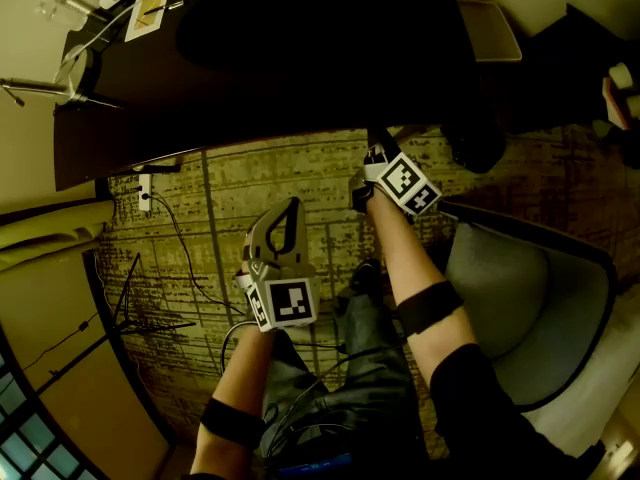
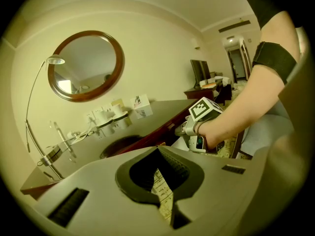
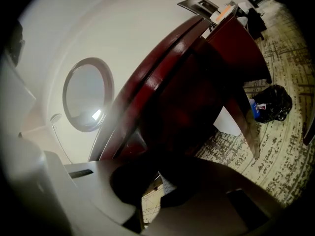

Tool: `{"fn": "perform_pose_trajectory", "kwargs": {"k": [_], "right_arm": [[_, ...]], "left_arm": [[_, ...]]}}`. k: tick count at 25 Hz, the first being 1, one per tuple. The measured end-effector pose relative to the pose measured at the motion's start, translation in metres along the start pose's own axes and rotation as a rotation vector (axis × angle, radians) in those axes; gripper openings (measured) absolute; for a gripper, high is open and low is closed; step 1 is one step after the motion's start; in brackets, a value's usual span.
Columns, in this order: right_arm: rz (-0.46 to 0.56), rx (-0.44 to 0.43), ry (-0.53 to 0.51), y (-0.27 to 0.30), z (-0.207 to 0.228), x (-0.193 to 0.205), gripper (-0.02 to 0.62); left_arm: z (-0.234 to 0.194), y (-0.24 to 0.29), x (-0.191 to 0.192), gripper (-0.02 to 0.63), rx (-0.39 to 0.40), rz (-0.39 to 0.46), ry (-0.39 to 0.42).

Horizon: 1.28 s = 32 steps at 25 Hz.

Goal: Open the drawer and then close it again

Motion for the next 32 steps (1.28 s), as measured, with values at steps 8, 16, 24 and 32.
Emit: {"fn": "perform_pose_trajectory", "kwargs": {"k": [8,16,24,32], "right_arm": [[-0.020,0.056,-0.055,-0.019,0.000,-0.003,0.003],[-0.121,0.031,-0.205,-0.073,-0.080,-0.016,0.003],[-0.206,-0.128,-0.459,-0.123,-0.241,-0.048,0.003],[-0.315,-0.190,-0.722,-0.165,-0.359,-0.027,0.005]], "left_arm": [[-0.016,-0.008,0.001,0.006,-0.022,-0.020,-0.068],[-0.050,-0.042,-0.034,0.006,0.031,0.034,-0.124],[-0.107,-0.111,-0.078,0.006,0.042,0.048,-0.228],[-0.168,-0.180,-0.095,0.006,0.064,0.080,-0.309]]}}
Point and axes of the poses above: the fingertips, and each gripper's own axes: y forward along the fingers, z to its right, x out of its underside, the point moved 2 cm from there along -y, backward along the fingers, and after that the axes turned 11 degrees about -x, right-handed, at the moved point
